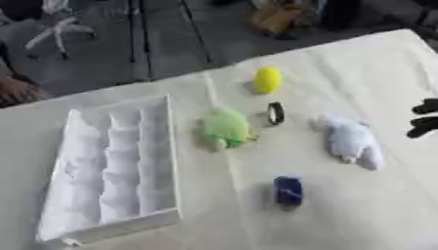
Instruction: Pick up objects on the table and place them in the box.
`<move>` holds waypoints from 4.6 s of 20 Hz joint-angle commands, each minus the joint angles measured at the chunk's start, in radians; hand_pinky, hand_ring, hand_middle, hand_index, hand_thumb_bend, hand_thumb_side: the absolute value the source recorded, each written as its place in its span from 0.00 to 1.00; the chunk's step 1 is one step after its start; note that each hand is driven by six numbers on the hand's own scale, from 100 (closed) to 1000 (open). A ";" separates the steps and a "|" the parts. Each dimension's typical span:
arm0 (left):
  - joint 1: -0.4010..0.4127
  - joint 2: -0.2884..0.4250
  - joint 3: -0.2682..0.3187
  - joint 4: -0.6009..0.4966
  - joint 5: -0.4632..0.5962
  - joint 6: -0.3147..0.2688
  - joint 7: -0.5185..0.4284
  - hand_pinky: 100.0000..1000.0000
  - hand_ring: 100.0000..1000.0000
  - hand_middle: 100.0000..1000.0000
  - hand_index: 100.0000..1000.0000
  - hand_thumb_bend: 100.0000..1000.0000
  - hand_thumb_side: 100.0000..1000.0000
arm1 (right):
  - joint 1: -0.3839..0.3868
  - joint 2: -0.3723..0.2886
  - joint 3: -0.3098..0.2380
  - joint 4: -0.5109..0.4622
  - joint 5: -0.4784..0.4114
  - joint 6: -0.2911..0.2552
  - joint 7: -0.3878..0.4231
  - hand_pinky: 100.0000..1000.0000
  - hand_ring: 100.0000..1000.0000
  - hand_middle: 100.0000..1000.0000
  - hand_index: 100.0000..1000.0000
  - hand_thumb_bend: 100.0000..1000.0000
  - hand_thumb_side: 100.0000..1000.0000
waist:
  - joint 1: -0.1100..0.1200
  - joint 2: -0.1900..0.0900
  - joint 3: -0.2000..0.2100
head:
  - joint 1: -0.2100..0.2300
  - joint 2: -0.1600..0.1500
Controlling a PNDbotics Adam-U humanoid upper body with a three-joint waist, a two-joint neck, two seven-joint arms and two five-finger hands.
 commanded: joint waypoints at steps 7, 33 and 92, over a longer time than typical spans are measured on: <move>-0.001 0.018 0.002 -0.020 -0.002 -0.001 -0.005 1.00 0.74 0.75 0.70 0.37 1.00 | -0.008 -0.015 -0.009 -0.024 0.008 0.003 0.001 0.67 0.50 0.65 0.80 0.00 0.63 | -0.010 -0.028 0.001 | -0.001 -0.001; 0.001 0.031 -0.008 -0.016 -0.003 0.005 -0.017 1.00 0.74 0.75 0.70 0.35 1.00 | -0.046 -0.300 -0.060 0.041 0.130 0.152 0.095 0.77 0.65 0.80 0.91 0.37 0.54 | -0.024 -0.033 0.011 | -0.004 0.002; 0.010 0.028 -0.046 0.002 0.033 -0.004 -0.069 1.00 0.73 0.73 0.70 0.34 1.00 | -0.490 -0.276 0.183 0.793 0.466 -0.022 0.344 0.80 0.74 0.83 0.91 0.60 0.43 | -0.012 -0.051 0.073 | -0.111 0.023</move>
